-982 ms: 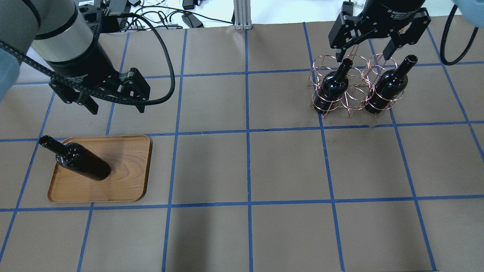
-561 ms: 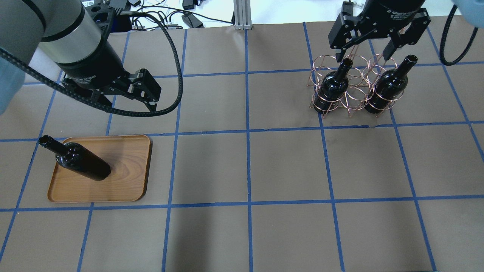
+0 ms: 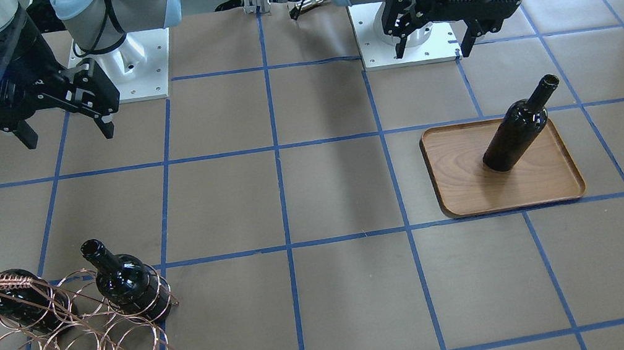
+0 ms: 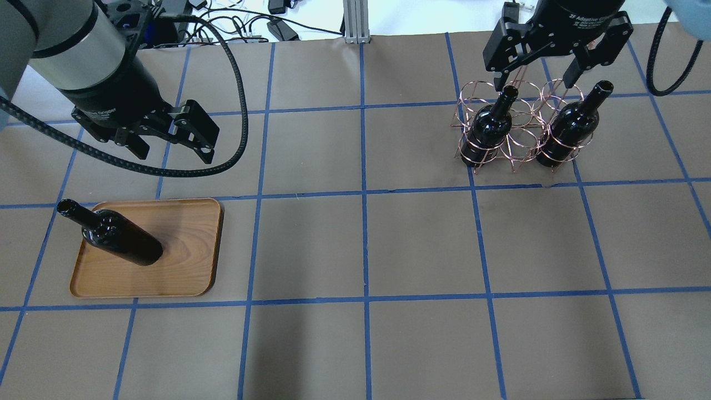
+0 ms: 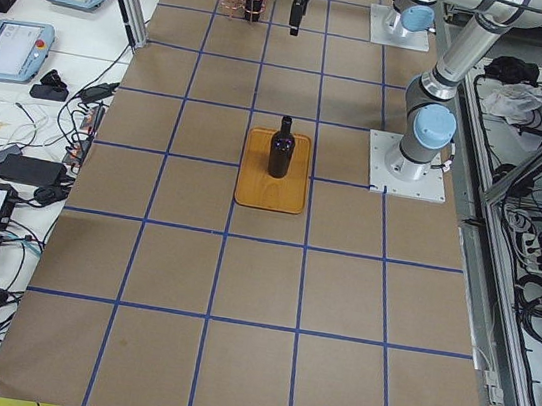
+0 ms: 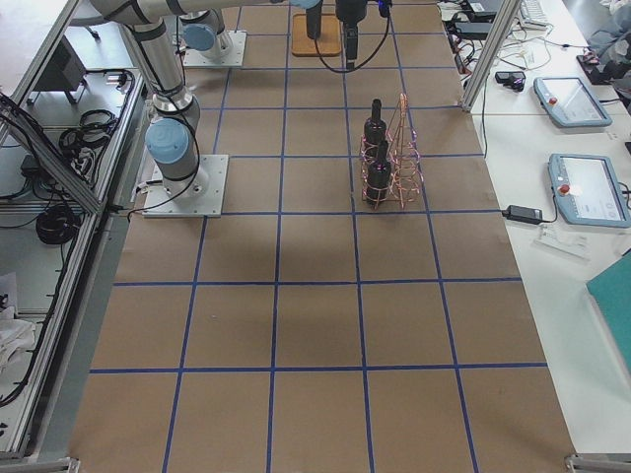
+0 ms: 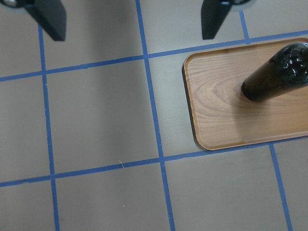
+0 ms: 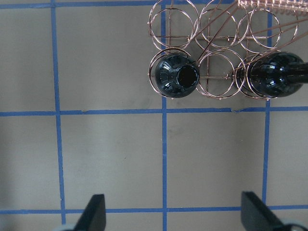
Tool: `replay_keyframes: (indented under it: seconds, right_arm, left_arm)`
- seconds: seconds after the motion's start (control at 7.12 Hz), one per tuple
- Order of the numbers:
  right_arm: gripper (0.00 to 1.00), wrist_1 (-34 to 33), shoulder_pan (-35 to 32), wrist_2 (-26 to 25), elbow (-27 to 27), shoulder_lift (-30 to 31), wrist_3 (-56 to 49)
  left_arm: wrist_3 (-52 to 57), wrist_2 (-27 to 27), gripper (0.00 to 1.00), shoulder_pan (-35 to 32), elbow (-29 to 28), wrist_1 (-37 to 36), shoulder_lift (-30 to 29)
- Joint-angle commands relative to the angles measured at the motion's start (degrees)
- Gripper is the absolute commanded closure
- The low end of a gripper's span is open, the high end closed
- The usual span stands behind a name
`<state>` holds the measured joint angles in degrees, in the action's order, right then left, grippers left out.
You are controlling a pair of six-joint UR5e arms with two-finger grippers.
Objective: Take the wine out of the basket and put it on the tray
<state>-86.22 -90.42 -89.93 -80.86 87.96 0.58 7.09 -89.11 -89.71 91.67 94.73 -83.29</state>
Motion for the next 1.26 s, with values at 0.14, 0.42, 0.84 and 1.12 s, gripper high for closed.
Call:
replay_keyframes:
  seconds: [0.14, 0.42, 0.84, 1.12]
  right_arm:
    - [0.00, 0.00, 0.06, -0.07, 0.00, -0.07, -0.50]
    - [0.00, 0.00, 0.15, -0.07, 0.00, -0.07, -0.58]
    - [0.00, 0.09, 0.24, 0.01, 0.00, -0.07, -0.58]
    - [0.00, 0.00, 0.33, 0.01, 0.00, -0.07, -0.67]
  left_arm:
    - [-1.98, -1.58, 0.00, 0.68, 0.09, 0.11, 0.23]
    - [-4.10, -2.39, 0.00, 0.59, 0.79, 0.20, 0.41]
    - [-4.10, -2.39, 0.00, 0.59, 1.41, 0.19, 0.76]
    - [-4.10, -2.39, 0.00, 0.68, 1.41, 0.19, 0.76]
